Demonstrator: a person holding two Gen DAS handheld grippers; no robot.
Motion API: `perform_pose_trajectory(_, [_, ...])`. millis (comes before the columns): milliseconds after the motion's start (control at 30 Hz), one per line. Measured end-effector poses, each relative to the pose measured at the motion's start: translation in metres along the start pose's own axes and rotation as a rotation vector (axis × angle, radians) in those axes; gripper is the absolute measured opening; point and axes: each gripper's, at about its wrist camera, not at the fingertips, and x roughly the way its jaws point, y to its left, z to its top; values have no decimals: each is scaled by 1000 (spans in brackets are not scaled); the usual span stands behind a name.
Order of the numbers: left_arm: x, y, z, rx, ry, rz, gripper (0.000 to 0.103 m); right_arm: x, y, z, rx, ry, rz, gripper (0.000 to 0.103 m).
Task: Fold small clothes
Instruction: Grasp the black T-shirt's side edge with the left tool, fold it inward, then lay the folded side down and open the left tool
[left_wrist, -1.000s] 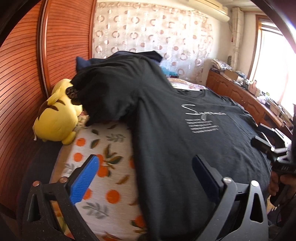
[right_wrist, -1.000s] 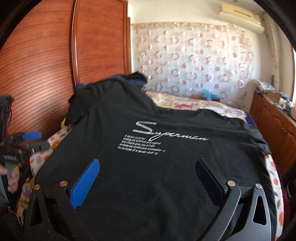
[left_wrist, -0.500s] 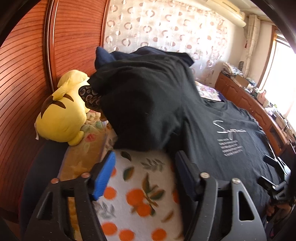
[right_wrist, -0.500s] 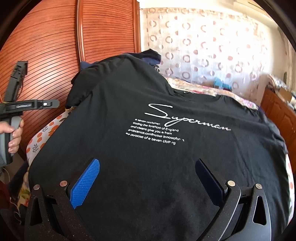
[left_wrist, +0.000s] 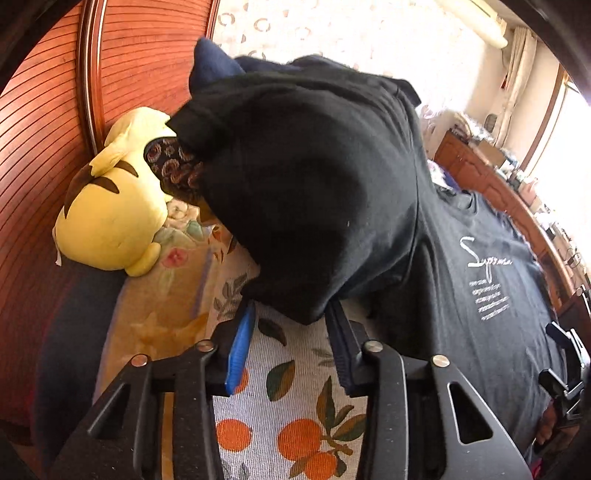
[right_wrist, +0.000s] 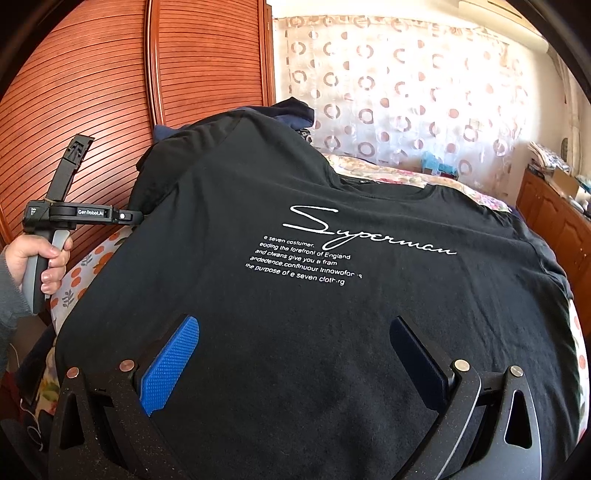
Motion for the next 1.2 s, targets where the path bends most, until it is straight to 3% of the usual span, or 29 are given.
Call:
perform_pose_trajectory(100, [-11,-2,2,18,-39,-13,31,1,1,0,-1,0,-1,103])
perform_pose_trajectory(200, [-20,-10,4,43,-60,-23,6,1,1,-1,-4,0,-2,103])
perform_pose_trajectory(433, [-40,-32,5,110,-98,-33,6,2,0,-2,-7,-2,-3,103])
perform_pose_trajectory(600, [-65,-71,21,185,-147,-100,6,3,2,-4,-5,-3,-6,103])
perform_pose_trajectory(767, [-67,-134,26,279,-100,-229,6,-2,-2,-6,28,-36,-9,103])
perform_pose_trajectory(900, [-67,-164,12,343,-80,-223,6,-6,-5,-11,57,-55,-6,103])
perform_pose_trajectory(933, [-69,-166,9,347,-75,-217,7,-6,-6,-12,61,-57,-4,103])
perform_pose_trajectory(1000, [-73,-163,6,344,-67,-187,21,-7,-7,-14,70,-61,2,103])
perform_pose_trajectory(1067, [-79,-153,2,337,-77,-176,44,-7,-9,-14,79,-62,10,103])
perform_pose_trajectory(1100, [-80,-152,1,331,-80,-172,46,-7,-9,-14,85,-62,16,103])
perform_pose_trajectory(1200, [-82,-125,-9,315,-69,-119,71,-7,-16,-13,101,-54,28,103])
